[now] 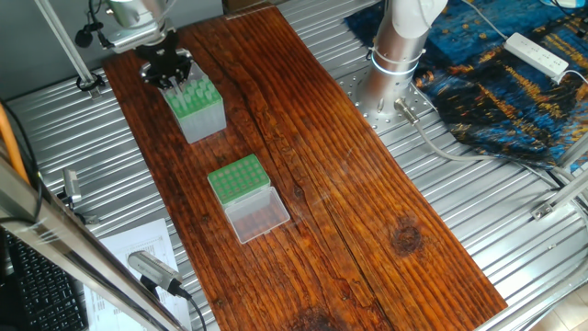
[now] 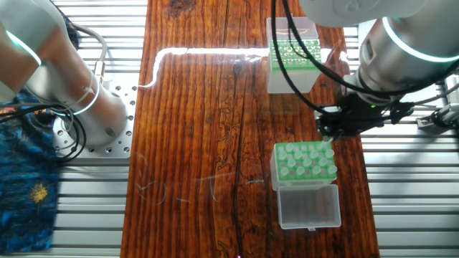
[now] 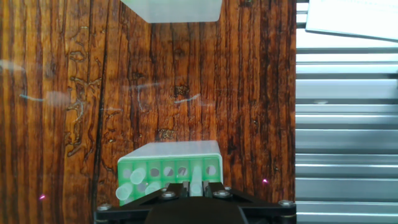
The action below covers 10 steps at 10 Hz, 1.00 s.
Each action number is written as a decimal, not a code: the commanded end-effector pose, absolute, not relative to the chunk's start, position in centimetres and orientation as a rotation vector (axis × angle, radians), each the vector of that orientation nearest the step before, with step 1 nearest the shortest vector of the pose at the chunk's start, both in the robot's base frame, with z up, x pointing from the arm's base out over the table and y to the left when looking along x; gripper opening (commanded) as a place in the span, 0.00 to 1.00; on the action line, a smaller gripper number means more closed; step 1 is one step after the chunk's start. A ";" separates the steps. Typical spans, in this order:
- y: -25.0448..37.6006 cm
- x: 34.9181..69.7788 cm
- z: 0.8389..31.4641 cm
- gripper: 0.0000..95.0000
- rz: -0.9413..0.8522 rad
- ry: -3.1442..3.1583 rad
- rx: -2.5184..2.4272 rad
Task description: Transfer all large pipette tips from one holder to another
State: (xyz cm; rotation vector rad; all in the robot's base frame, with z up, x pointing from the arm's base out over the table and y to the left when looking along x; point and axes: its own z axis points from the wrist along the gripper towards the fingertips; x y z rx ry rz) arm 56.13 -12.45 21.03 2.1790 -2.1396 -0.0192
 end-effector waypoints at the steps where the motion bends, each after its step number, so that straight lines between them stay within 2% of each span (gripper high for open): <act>1: -12.5 56.0 21.1 0.00 -0.018 -2.139 2.180; 10: -12.2 56.5 22.5 0.00 -0.043 -2.123 2.171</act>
